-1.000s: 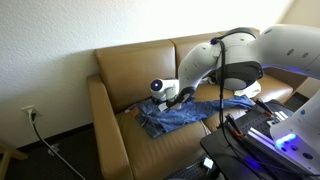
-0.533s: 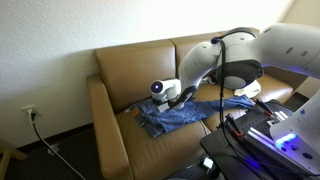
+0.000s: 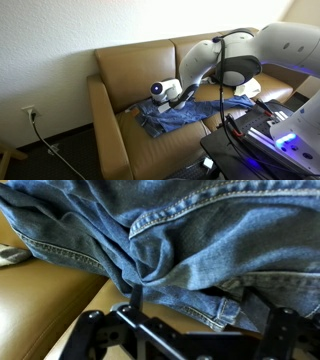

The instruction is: Unfold the right leg of the denim trousers

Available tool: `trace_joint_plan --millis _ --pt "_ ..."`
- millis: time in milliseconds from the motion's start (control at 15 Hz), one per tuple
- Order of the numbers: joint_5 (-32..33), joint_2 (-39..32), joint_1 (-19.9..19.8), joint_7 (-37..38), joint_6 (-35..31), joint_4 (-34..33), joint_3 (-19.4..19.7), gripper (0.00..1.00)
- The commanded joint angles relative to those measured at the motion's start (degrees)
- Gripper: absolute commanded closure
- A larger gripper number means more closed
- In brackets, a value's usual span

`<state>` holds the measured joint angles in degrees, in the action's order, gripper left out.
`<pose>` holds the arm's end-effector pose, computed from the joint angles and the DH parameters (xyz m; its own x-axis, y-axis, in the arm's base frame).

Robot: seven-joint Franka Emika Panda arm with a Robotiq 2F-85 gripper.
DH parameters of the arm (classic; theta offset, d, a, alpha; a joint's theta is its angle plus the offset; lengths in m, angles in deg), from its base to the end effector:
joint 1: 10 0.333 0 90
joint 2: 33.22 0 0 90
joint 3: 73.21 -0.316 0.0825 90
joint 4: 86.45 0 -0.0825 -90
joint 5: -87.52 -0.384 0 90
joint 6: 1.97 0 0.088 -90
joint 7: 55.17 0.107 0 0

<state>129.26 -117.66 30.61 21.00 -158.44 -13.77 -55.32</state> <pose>0.5666 0.2977 -0.1335 0.9106 0.1161 0.3967 -0.0507 -0.9211 0.3859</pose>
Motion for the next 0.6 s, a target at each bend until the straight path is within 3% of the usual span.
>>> trace_joint_plan --millis 0,533 --pt "4.41 0.0 -3.02 0.51 0.15 -1.66 -2.88 0.0" --pt "13.75 0.0 -4.36 5.08 -0.06 -2.64 -3.92 0.0"
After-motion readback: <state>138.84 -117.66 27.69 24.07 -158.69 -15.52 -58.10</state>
